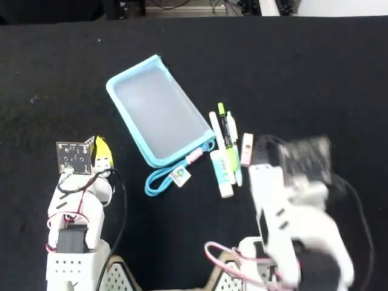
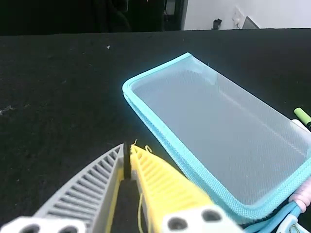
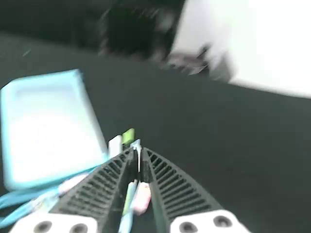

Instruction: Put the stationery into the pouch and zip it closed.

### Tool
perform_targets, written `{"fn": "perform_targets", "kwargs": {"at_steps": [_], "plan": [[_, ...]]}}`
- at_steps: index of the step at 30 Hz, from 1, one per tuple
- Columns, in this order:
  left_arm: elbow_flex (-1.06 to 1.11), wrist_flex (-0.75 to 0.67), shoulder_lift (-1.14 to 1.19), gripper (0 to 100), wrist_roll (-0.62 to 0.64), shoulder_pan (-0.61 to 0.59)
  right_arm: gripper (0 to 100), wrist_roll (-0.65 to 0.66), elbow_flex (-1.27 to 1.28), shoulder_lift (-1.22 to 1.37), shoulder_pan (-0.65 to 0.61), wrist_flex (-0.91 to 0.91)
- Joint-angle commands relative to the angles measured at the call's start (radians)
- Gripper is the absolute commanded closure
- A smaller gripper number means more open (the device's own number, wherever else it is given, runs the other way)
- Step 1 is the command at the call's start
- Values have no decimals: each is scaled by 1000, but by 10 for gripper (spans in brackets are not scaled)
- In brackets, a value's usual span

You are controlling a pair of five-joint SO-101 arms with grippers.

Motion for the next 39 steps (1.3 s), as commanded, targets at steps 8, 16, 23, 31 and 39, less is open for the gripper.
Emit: {"fn": "perform_targets", "kwargs": {"at_steps": [8,16,23,31,39], "plan": [[22,15,-3,970,-14,-18,857,6,107,401,-443,-117],[22,-25,-3,970,106,-193,881,-29,371,634,-612,-654],[19,-29,-3,891,175,-240,878,-143,430,783,-752,-769],[22,-28,-3,845,224,-214,878,-146,318,995,-799,-769],[22,-28,-3,845,219,-216,881,-143,163,1185,-796,-680]]}}
